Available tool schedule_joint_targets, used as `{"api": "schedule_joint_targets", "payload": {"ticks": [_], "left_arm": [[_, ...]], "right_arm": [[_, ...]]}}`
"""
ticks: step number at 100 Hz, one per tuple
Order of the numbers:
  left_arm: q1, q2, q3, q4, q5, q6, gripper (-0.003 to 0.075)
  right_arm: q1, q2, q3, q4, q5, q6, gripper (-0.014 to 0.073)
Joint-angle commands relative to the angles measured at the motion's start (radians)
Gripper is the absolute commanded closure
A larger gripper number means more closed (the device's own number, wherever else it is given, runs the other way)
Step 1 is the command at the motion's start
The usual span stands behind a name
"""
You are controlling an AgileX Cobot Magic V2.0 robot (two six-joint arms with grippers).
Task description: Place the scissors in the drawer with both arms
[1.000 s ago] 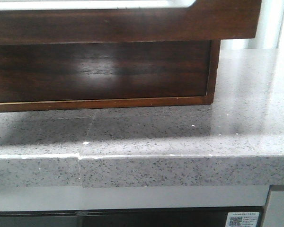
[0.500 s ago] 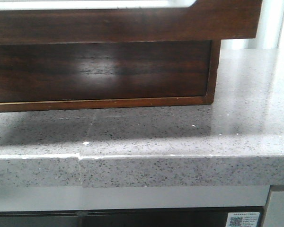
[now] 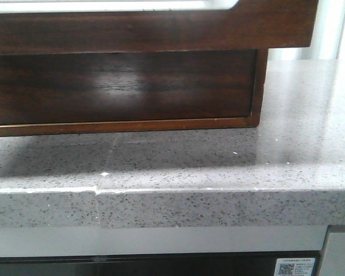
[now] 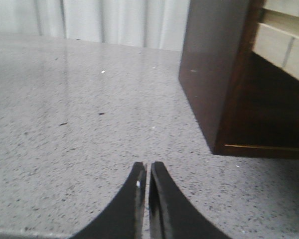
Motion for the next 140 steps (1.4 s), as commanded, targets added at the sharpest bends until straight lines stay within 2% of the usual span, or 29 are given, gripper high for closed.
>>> {"api": "schedule_joint_targets", "payload": {"ticks": [1,24,133,140], "left_arm": [[0.015,-0.028,0.021,0.033,-0.047,-0.072,0.0742],[0.017,-0.028,0.021,0.037,0.086,-0.077,0.0742],[0.017,-0.028,0.020,0.036,0.086,-0.077,0.0742],[0.017,-0.028,0.020,0.036,0.086,-0.077,0.0742]], "right_arm": [[-0.003,0.007,-0.024,0.006,-0.070,0.003,0.0635],[-0.003,0.007,-0.024,0.006,-0.069,0.003,0.0635],[-0.003,0.007,-0.024,0.006,-0.067,0.003,0.0635],[-0.003,0.007,-0.024,0.006,-0.117,0.003,0.0635]]}}
